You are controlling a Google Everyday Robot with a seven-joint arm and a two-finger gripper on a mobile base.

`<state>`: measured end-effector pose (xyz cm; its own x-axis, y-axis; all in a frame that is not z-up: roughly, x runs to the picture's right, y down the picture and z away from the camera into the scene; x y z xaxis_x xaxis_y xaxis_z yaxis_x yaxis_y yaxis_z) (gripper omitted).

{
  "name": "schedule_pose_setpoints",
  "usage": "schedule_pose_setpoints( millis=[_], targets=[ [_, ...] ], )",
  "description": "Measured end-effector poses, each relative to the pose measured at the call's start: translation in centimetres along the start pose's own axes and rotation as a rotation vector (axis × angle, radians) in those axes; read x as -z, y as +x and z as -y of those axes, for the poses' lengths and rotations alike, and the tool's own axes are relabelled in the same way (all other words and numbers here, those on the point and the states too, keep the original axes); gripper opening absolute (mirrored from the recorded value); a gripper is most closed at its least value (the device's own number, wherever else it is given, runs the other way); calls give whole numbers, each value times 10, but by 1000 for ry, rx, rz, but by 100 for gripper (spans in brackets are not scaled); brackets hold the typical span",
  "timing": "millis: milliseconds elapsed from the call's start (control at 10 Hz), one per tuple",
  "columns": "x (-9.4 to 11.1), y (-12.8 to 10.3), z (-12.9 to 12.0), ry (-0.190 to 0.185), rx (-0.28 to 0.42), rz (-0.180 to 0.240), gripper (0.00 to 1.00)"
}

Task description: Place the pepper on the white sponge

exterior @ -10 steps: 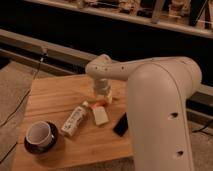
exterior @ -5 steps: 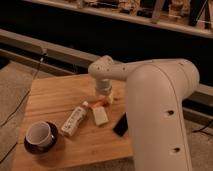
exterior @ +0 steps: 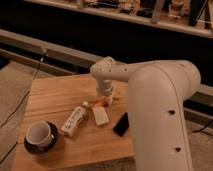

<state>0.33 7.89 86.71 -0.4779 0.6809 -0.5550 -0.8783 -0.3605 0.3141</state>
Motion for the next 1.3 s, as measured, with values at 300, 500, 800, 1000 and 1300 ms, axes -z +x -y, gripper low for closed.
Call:
schedule_pose_setpoints(
  millis=[300, 500, 800, 1000, 1300],
  targets=[
    [3, 1, -4, -20, 20, -1, 5],
    [13, 0, -15, -54, 57, 9, 5],
    [35, 6, -30, -92, 123, 2, 5],
    [50, 29, -24, -39, 204, -72, 5],
    [78, 65, -14, 47, 342, -181, 5]
  ],
)
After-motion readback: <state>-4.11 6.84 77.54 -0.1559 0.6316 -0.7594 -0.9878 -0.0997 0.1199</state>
